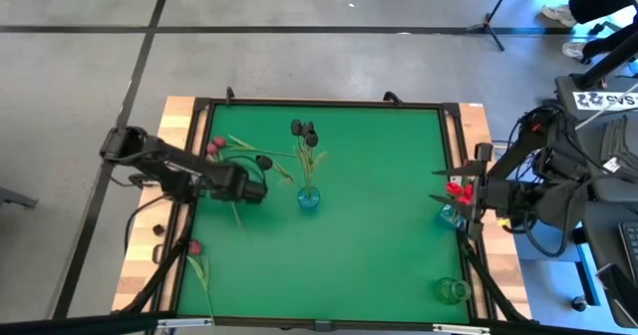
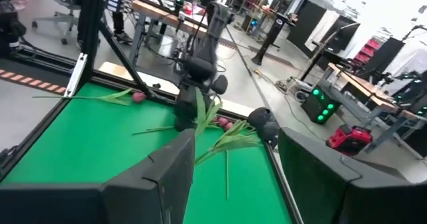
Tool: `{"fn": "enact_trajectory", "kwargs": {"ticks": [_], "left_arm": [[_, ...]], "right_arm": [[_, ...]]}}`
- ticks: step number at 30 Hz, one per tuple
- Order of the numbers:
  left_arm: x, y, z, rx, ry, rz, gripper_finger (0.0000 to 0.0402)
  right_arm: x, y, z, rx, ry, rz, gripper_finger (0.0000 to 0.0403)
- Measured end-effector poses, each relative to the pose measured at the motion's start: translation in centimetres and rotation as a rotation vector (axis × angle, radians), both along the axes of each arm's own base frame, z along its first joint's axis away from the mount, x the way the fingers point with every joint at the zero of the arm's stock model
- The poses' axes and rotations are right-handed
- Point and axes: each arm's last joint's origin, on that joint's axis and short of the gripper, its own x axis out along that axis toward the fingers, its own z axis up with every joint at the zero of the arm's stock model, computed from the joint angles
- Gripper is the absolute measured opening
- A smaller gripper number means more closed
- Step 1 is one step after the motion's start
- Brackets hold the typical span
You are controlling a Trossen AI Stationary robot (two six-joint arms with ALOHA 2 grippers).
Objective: Sort flowers into vase by color
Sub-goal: Put the dark red flower into the green vase
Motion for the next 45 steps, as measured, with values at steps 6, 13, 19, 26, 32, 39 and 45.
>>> {"fn": "enact_trajectory", "kwargs": {"ticks": [6,13,19,26,32,39,45], "left_arm": [[-1.0,3.0,-1.8,0.002,0.007,0.073,0.0096],[-1.7,4.8,-2.5,-0.022,0.009,0.124,0.0096],[-1.9,5.6,-2.5,0.0,0.028,0.091,0.0095],[-1.7,4.9,-2.6,0.048,0.031,0.023,0.0023],[-2.2,3.1,-1.7,0.11,0.064,-0.012,0.0008],[-1.8,-0.4,1.8,0.112,-0.125,-0.08,0.0005],[-1.8,-5.7,5.1,-0.042,-0.278,-0.271,0.0005]], "right_arm": [[0.0,0.0,-0.2,-0.001,0.012,0.005,0.0216],[-0.7,-0.9,-0.5,0.076,0.046,0.019,0.0216],[-1.0,-1.4,-0.4,0.103,0.045,0.016,0.0216],[-1.7,-2.0,-0.1,0.234,0.097,0.16,0.0216],[-1.8,-1.8,-0.2,0.32,0.133,0.209,0.0216],[-1.8,-1.6,-0.4,0.325,0.165,0.25,0.0216],[-1.9,-1.6,-0.7,0.313,0.222,0.295,0.0216]]}}
